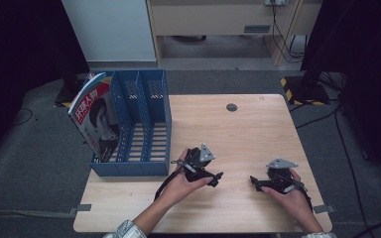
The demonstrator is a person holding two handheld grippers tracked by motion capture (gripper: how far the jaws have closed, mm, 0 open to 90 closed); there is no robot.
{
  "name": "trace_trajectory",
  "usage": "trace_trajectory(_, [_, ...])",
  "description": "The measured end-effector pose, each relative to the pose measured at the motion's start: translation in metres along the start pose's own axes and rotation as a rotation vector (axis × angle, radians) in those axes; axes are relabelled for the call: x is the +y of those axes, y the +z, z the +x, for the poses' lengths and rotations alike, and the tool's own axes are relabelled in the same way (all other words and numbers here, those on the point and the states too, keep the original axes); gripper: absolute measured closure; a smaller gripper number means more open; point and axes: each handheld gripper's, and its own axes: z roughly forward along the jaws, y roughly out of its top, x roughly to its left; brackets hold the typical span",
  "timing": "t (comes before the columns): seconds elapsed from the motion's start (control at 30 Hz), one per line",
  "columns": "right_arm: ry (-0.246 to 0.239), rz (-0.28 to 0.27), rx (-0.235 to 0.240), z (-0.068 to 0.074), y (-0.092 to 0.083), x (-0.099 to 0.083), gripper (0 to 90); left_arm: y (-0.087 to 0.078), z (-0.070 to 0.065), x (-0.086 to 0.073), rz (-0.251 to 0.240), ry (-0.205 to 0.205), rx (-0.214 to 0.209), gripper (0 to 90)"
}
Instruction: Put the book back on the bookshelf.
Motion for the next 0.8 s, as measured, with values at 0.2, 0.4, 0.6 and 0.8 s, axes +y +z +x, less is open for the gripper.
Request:
trace_trajectory(0.2, [0.0, 0.0, 0.0, 0.0, 0.0, 0.0, 9.9, 0.015, -0.004, -0.012, 0.043, -0.013, -0.004, 4.0])
trace_trajectory(0.4, [-0.001, 0.0, 0.001, 0.0, 0.0, 0.0, 9.9, 0.024, -0.005, -0.017, 0.075, -0.026, 0.002, 4.2])
trace_trajectory(0.6, [-0.001, 0.001, 0.001, 0.0, 0.0, 0.0, 9.9, 0.035, 0.003, -0.019, 0.075, -0.07, 0.027, 4.3])
trace_trajectory(0.8, [-0.004, 0.0, 0.003, 0.0, 0.0, 0.0, 9.8, 0.042, 0.012, -0.019, 0.068, -0.105, 0.047, 4.4])
